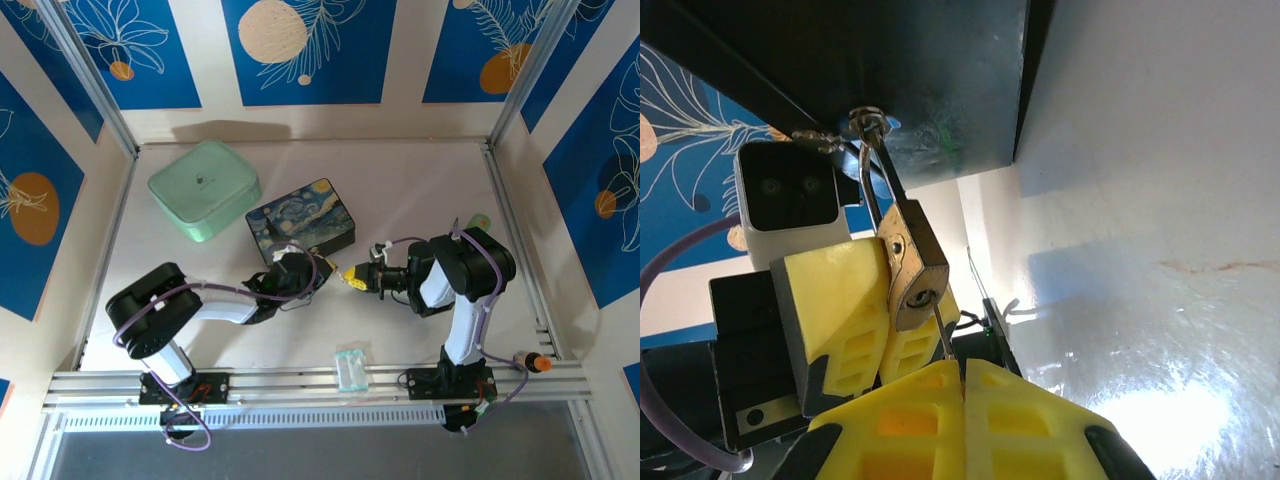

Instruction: Unlock the padlock with the key

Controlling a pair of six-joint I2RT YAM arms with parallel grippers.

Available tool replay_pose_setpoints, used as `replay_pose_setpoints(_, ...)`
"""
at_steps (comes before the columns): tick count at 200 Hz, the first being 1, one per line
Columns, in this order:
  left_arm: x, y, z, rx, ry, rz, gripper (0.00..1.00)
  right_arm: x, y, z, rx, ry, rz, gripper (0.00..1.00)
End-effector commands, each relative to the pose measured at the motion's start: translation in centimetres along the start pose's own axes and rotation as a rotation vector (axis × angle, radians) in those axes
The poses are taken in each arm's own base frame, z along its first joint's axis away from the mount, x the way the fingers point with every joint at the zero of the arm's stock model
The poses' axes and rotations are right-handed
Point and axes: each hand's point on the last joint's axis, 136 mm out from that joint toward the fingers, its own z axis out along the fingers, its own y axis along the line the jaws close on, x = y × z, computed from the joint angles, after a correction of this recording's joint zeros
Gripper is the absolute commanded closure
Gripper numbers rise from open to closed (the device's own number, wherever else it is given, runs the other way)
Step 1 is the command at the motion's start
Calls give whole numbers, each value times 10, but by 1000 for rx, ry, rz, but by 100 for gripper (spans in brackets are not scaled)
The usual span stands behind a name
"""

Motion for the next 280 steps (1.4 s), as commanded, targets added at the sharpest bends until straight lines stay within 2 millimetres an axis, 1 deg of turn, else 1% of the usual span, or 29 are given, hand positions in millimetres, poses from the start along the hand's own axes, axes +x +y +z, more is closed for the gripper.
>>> replay_pose_setpoints(1,13,-13,3,44,63,-36,100,2,12,3,-24,24,-70,100)
replay_pose_setpoints(27,11,-7,2,27,52,-36,100,0,14,-1,-29,12,-68,100)
replay_pose_setpoints(82,9,-13,4,38,51,-37,100,5,9,-2,-21,20,-62,100)
replay_pose_setpoints(111,2,-8,1,29,32,-46,100,5,8,-4,-19,9,-62,100)
replay_pose_setpoints(184,2,-5,1,32,33,-61,100,6,8,-4,-19,13,-65,100)
replay_pose_setpoints(214,3,-8,1,36,43,-53,100,5,9,-3,-21,16,-70,100)
replay_pose_setpoints(241,1,-3,-1,23,30,-56,100,8,11,-5,-23,15,-76,100)
replay_pose_setpoints(280,1,-5,3,37,33,-67,100,10,8,-6,-19,16,-70,100)
